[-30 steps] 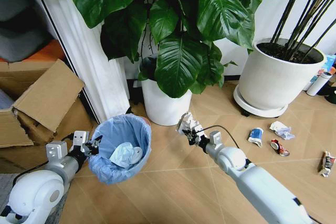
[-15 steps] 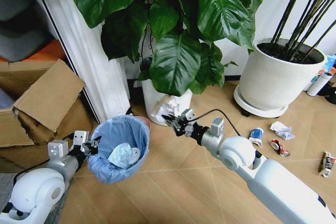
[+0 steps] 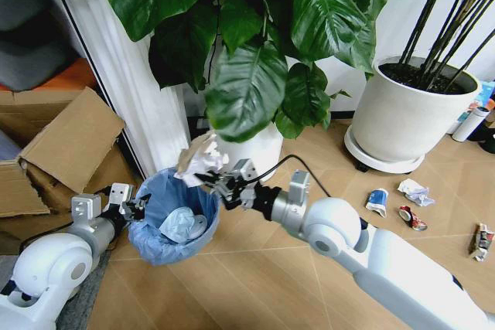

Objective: Pick up the trash bin and place the garbage on the floor into it.

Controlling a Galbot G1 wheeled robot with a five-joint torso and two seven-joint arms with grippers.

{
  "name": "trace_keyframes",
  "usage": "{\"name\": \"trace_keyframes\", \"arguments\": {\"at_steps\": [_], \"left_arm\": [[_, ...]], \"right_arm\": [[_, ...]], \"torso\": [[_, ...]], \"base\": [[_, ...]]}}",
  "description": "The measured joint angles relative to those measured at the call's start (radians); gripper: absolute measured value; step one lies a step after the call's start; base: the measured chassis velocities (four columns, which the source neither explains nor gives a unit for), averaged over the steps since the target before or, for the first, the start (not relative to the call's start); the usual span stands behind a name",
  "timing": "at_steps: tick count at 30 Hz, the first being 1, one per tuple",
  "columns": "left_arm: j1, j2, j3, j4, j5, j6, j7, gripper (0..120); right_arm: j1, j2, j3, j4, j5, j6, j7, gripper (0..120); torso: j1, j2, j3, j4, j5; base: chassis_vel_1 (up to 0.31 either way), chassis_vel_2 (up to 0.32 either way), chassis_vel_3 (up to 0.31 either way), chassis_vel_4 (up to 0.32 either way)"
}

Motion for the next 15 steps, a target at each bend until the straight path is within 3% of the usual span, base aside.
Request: {"name": "trace_keyframes", "arguments": {"at_steps": [15], "left_arm": [[0.003,0.003,-0.008,-0.002,-0.001,0.002,0.001,0]], "right_arm": [[0.048,0.085,-0.101,-0.09,0.019,0.001,-0.008,0]], "torso": [[0.0,0.0,0.0,0.0,-0.0001]], "base": [[0.0,0.0,0.0,0.0]]}}
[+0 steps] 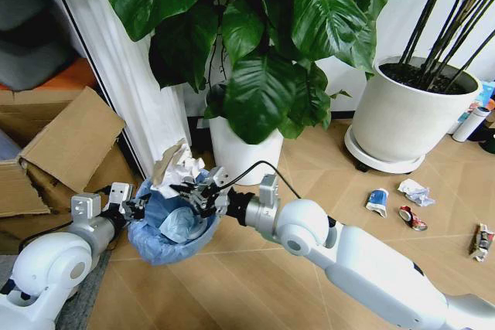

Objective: Pick up the trash bin and place the garbage on the floor into it.

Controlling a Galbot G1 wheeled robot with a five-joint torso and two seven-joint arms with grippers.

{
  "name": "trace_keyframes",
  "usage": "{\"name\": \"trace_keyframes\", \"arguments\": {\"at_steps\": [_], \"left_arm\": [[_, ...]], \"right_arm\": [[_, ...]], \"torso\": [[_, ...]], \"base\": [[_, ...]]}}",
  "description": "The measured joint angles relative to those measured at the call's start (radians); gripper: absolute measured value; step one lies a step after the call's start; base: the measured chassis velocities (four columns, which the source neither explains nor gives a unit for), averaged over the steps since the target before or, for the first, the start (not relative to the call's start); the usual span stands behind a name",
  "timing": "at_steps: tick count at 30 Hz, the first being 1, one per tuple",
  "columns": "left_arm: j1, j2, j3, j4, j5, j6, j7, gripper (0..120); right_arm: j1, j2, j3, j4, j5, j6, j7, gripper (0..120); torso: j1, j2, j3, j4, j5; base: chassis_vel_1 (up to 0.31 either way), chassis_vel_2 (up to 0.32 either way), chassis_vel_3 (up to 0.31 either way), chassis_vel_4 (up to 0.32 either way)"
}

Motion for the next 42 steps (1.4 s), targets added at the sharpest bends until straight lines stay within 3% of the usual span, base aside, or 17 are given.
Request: {"name": "trace_keyframes", "arguments": {"at_steps": [6,8,10,12,17,19,21,23,28,35,39,42], "left_arm": [[0.003,0.0,-0.003,0.0,0.0,0.0,0.002,0],[0.005,0.004,-0.006,0.0,0.0,0.0,0.003,0],[0.005,0.005,-0.006,0.0,0.0,0.0,0.004,0],[0.005,0.006,-0.007,-0.001,0.0,0.0,0.004,0],[0.005,0.003,-0.007,-0.004,0.0,0.0,0.005,0],[0.006,-0.003,-0.009,-0.005,0.0,0.0,0.004,0],[0.007,-0.005,-0.01,-0.005,0.0,0.0,0.004,0],[0.014,-0.014,-0.014,-0.007,0.003,0.0,0.004,0],[0.018,-0.032,-0.016,-0.013,0.011,-0.001,0.003,0],[0.019,-0.058,-0.017,-0.015,0.034,-0.002,0.01,0],[0.024,-0.094,-0.013,-0.015,0.077,-0.004,0.028,0],[0.032,-0.106,-0.013,-0.017,0.105,-0.006,0.044,0]], "right_arm": [[-0.013,0.003,-0.011,-0.01,-0.002,-0.005,0.0,15],[-0.018,-0.002,-0.011,-0.009,-0.003,-0.006,0.001,26],[-0.019,-0.002,-0.011,-0.009,-0.003,-0.006,0.001,28],[-0.02,-0.006,-0.008,-0.005,-0.007,-0.006,0.004,41],[-0.022,-0.015,0.002,0.0,-0.01,-0.006,0.014,55],[-0.028,-0.021,0.029,0.013,-0.011,-0.005,0.034,68],[-0.03,-0.023,0.038,0.017,-0.011,-0.006,0.04,69],[-0.046,-0.039,0.08,0.036,-0.011,-0.006,0.064,81],[-0.14,-0.095,0.205,0.062,-0.016,-0.024,0.078,98],[-0.308,-0.149,0.383,0.084,-0.076,-0.021,0.077,100],[-0.494,-0.162,0.564,0.111,-0.161,-0.007,0.073,100],[-0.574,-0.159,0.635,0.114,-0.205,0.003,0.069,100]], "torso": [[0.0,0.0,0.0,0.0,0.0001],[0.0,0.0,0.0,-0.0001,0.0001],[0.0,0.0,0.0,-0.0001,0.0001],[0.0,0.0,0.0,0.0,0.0001],[0.0,0.0,0.0,0.0,0.0002],[0.0,0.0,0.0,0.0,0.0002],[0.0,0.0,0.0,0.0,0.0002],[0.0,0.0,0.0,0.0002,0.0002],[0.0,0.0,0.0,-0.0001,0.0004],[0.0,0.0,0.0,-0.0002,0.0006],[0.0,0.0,0.0,-0.0001,0.0005],[0.0,0.0,0.0,-0.0001,0.0004]], "base": [[0.0,0.0,0.0,0.0],[0.0,0.0,0.0,0.0],[0.0,0.0,0.0,0.0],[0.0,0.0,0.0,0.0],[0.0,0.0,0.0,0.0],[0.0,0.0,0.0,0.0],[0.0,0.0,0.0,0.0],[0.0,0.0,0.0,0.0],[0.0,0.0,0.0,0.0],[0.0,0.0,0.0,0.0],[0.0,0.0,0.0,0.0],[0.0,0.0,0.0,0.0]]}}
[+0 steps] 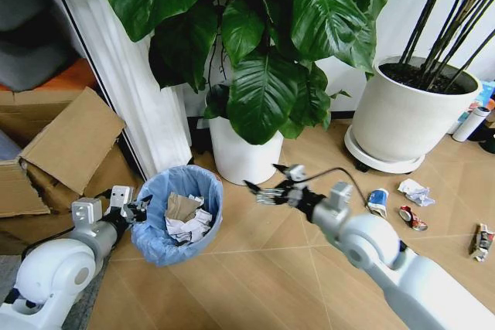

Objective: Pick up the trash bin and place the garbage on the floor into it.

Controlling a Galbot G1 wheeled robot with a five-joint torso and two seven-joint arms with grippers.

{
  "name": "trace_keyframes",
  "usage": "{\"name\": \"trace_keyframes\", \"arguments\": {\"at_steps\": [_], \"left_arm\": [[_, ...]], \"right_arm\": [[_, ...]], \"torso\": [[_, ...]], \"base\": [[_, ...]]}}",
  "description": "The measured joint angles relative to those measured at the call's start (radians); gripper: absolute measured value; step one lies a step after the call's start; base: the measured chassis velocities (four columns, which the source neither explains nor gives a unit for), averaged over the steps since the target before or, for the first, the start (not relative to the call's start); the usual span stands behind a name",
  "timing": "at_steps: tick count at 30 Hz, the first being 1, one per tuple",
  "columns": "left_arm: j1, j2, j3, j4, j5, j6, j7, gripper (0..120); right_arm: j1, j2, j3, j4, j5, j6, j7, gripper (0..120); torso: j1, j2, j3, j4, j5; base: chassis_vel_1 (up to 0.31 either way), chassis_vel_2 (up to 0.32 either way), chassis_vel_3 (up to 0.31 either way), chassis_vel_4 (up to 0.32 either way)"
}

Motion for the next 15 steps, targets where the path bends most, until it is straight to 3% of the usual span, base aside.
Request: {"name": "trace_keyframes", "arguments": {"at_steps": [10,15], "left_arm": [[0.02,-0.029,-0.005,-0.021,0.034,-0.003,0.026,0],[0.02,-0.033,-0.005,-0.026,0.036,-0.003,0.033,0]], "right_arm": [[-0.256,0.044,0.247,-0.014,-0.107,0.035,-0.021,100],[-0.275,0.063,0.268,-0.025,-0.12,0.042,-0.008,100]], "torso": [[0.0,0.0,0.0,0.0,-0.0003],[0.0,0.0,0.0,0.0001,-0.0003]], "base": [[0.0,0.0,0.0,0.0],[0.0,0.0,0.0,0.0]]}}
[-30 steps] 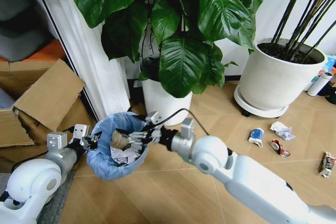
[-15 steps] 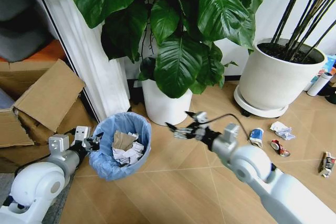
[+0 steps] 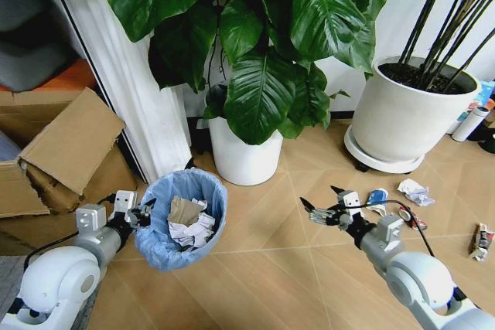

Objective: Pick up the trash bin and place the garbage on the floor into it.

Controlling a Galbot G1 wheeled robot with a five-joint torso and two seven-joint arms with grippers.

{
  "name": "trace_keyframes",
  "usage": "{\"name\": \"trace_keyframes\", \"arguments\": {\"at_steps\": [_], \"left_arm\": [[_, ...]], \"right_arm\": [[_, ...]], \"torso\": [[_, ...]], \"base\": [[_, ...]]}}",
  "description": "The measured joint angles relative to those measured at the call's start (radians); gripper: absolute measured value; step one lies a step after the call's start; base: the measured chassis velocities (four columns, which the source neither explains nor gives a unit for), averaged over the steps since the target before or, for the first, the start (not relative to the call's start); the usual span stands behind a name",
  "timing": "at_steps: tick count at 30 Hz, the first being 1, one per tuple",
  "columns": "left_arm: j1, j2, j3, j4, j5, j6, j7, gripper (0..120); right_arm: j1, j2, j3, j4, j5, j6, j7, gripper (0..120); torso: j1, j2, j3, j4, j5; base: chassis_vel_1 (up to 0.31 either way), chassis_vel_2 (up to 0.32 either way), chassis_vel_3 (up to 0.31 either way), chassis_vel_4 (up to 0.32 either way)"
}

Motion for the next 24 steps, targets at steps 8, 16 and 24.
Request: {"name": "trace_keyframes", "arguments": {"at_steps": [8,16,24], "left_arm": [[0.009,-0.001,-0.017,-0.013,-0.005,-0.002,0.015,0],[0.015,0.009,-0.024,-0.025,-0.014,-0.004,0.02,0],[0.021,0.009,-0.022,-0.034,-0.017,-0.004,0.02,0]], "right_arm": [[0.008,0.022,-0.007,-0.028,-0.015,0.001,0.036,100],[0.017,0.024,-0.012,-0.036,-0.014,-0.008,0.052,100],[0.011,0.034,-0.009,-0.041,-0.017,-0.008,0.054,100]], "torso": [[0.0,0.0,0.0,0.0,-0.0001],[0.0,0.0,0.0,0.0001,0.0],[0.0,0.0,0.0,0.0001,0.0]], "base": [[0.0,0.0,0.0,0.0],[-0.05,-0.044,0.06,0.049],[-0.067,-0.05,0.049,0.049]]}}
